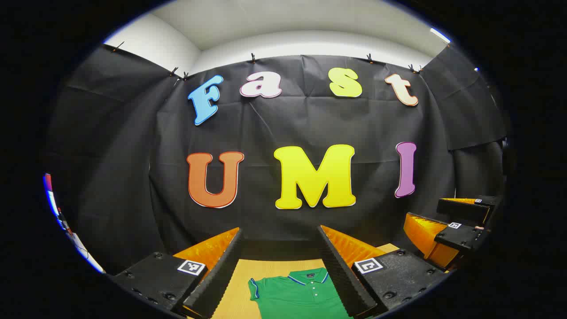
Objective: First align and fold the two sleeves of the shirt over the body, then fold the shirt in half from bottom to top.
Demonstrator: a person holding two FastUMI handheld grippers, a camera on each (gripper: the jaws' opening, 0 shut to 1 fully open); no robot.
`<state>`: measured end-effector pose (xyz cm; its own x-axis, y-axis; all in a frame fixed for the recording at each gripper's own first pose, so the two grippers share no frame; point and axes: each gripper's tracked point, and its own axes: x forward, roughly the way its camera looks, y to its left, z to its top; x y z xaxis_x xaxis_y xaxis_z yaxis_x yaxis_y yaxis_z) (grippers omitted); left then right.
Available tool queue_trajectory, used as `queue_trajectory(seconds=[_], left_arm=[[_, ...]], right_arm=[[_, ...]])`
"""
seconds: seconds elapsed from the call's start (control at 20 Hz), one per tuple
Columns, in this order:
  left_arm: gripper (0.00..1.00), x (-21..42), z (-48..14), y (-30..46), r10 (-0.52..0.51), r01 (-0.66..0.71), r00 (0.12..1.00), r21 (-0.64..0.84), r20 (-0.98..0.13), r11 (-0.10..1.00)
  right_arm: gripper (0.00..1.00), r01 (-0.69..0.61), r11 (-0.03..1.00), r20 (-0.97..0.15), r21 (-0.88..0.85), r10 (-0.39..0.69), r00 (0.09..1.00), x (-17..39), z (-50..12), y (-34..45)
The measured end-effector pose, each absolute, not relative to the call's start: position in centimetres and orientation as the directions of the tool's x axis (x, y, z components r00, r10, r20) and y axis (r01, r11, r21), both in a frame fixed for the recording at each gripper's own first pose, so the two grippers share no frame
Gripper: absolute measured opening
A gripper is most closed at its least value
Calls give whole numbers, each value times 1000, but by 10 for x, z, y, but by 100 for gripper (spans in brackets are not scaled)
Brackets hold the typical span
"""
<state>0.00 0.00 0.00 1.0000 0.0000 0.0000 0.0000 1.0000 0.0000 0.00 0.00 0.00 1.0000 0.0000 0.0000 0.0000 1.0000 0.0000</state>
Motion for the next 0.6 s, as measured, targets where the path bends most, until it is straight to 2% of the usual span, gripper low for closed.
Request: queue_trajectory(seconds=[0.4, 0.5, 0.55, 0.6], left_arm=[[100, 2, -1, -6, 6, -6, 1000, 5, -8, 1000], [100, 3, -4, -8, 1, -1, 1000, 5, -16, 1000], [100, 3, -4, -8, 4, -3, 1000, 10, -16, 1000], [100, 5, -3, -6, 7, -7, 1000, 13, -13, 1000]], right_arm=[[96, 31, 999, -15, 6, -31, 999, 5, -4, -17], [93, 28, 1000, -24, 10, -27, 999, 6, -6, -17], [97, 26, 1000, -25, 9, -26, 999, 7, -5, -18], [95, 23, 1000, -24, 7, -23, 999, 7, -5, -18]])
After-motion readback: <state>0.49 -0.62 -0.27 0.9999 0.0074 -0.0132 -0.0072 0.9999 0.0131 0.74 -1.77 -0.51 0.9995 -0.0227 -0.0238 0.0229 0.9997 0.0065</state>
